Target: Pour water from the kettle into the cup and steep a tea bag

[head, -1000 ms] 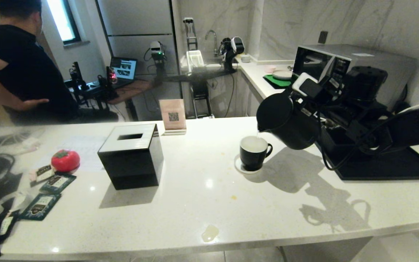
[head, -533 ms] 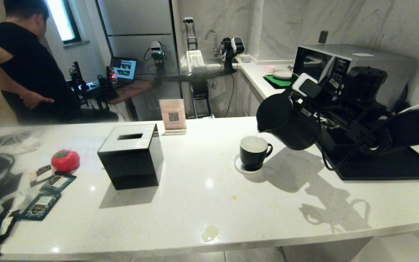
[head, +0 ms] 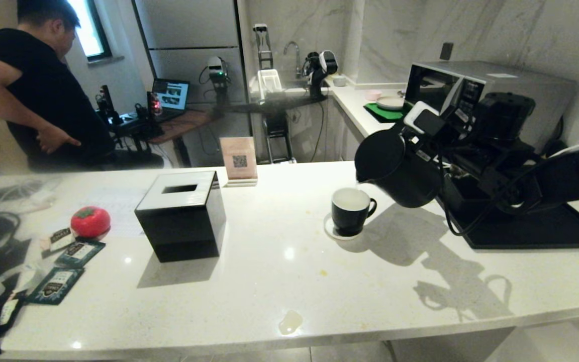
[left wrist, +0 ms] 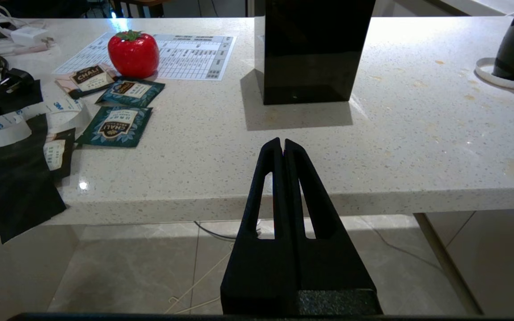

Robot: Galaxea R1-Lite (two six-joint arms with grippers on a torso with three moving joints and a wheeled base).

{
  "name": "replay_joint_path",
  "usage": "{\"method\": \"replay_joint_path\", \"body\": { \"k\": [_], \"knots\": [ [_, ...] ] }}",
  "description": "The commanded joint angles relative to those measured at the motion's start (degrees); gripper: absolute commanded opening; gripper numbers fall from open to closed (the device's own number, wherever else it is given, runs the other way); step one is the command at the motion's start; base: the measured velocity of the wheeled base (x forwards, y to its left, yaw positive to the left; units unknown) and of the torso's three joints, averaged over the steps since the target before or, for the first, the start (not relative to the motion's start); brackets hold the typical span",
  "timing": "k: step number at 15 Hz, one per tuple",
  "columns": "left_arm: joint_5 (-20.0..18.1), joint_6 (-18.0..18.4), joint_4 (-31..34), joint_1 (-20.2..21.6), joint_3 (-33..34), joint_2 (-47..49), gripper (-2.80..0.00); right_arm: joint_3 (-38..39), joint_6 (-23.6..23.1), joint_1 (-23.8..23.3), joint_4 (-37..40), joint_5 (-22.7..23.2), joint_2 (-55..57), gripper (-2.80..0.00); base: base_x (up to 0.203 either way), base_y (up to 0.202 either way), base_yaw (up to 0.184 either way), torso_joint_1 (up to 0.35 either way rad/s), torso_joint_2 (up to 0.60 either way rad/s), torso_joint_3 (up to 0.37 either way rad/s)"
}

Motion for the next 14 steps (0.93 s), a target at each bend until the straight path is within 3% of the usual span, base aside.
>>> {"method": "replay_joint_path", "body": {
  "k": [1,14],
  "knots": [
    [0.00,-0.06,0.00,0.00,0.00,0.09,-2.80,0.07,-0.32,0.02,-0.30,0.02,0.09,-2.80,0.000,0.000,0.000,0.000,0.00,0.000],
    [0.00,-0.06,0.00,0.00,0.00,0.09,-2.80,0.95,-0.32,0.02,-0.39,0.02,-0.17,-2.80,0.000,0.000,0.000,0.000,0.00,0.000]
  ]
}}
